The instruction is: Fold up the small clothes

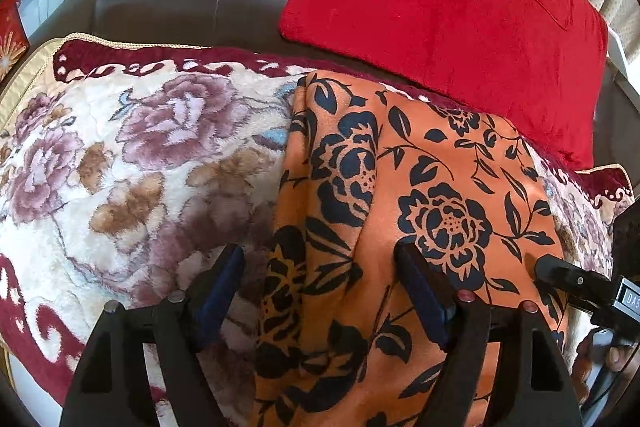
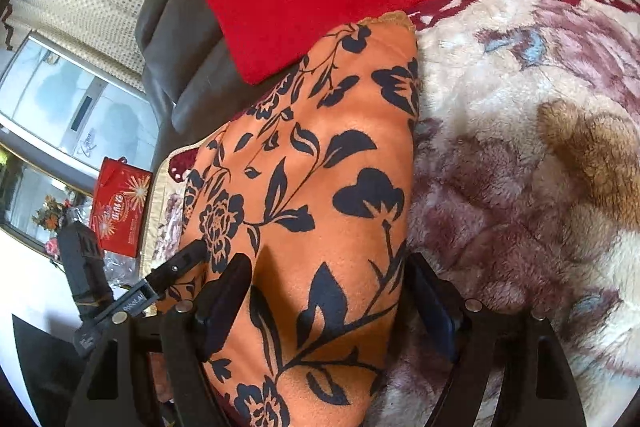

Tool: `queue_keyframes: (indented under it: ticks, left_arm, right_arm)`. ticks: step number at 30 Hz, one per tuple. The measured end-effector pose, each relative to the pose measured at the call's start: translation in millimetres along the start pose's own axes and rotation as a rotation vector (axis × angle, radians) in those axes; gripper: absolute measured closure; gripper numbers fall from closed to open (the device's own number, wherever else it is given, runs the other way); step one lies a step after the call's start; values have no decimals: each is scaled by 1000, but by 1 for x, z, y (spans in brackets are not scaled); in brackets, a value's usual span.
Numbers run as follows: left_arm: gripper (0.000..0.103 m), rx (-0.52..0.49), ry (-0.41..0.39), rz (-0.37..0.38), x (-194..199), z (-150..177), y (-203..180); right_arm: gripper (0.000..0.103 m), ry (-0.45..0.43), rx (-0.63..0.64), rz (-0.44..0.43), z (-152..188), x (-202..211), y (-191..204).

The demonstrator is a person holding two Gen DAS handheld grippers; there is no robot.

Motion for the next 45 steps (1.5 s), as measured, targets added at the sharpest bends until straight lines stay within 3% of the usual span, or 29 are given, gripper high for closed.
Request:
queue_keyframes:
  ticks: [9,13,14,16,17,18,19,20,21,24,29,32,34,35,36,38,41,45]
  left_arm:
    - [23,16,-13,0,6,-4,-1]
    - [23,11,-70,65,19,-9,-11]
    - [23,-4,-48,65,11,-6,-12]
    - [24,2,71,78,-20,9,-8]
    - [26,46,55,109,-23,9,-3]
    - [34,53,49,126,-22,8,-2]
    - [40,39,46,134,-19,6,-3]
    - [61,33,46,156,-16,5,-5]
    - [71,31,44,170,-12,2,-8]
    - [74,38,10,173,3,-8,-17]
    - [73,5,-70,262,29,-31,-73]
    - [62,14,-50,294,18,-38,-108]
    - [37,-19,6,235,-8,-28,-125]
    - [35,-42,34,207,-17,-20,-128]
    - [35,-69,72,179,-26,-10,-128]
    - [35,-66,65,180,-24,3,-120]
    - [35,-64,13,165,-7,8,-106]
    - [35,-104,-35,132,15,8,-106]
  right_arm:
    - [21,-5,13,10,-1,0,7]
    - [21,-12,27,9,-1,-3,13]
    - [21,-9,32,13,0,-5,13]
    - [23,5,58,26,0,-13,16]
    - [33,16,86,37,1,-16,18]
    - [51,43,126,69,2,-21,19]
    - [53,51,130,65,2,-22,21]
    - [58,56,137,64,1,-21,22]
    - [63,56,155,65,-1,-18,26]
    - [69,12,210,51,-13,3,45]
    - [69,-100,232,63,-44,66,44]
    - [67,-120,183,81,-62,97,14]
    - [55,-140,85,131,-70,108,-28]
    - [37,-148,44,187,-72,110,-48]
    - [36,-154,-11,269,-67,117,-75]
    - [36,-193,-41,293,-57,131,-88]
    - [36,-275,1,264,-45,153,-70]
    - [35,-319,137,102,-36,160,-1]
Point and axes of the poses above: each gripper's, at about its wrist camera, not at the fingertips, and x roughly against the way its jaws point, y to its left, z to its underside, the point moved 5 cm from there along -x, roughly the way its jaws point, and after that the axes turned 7 degrees about -y, right-handed, at the moved point
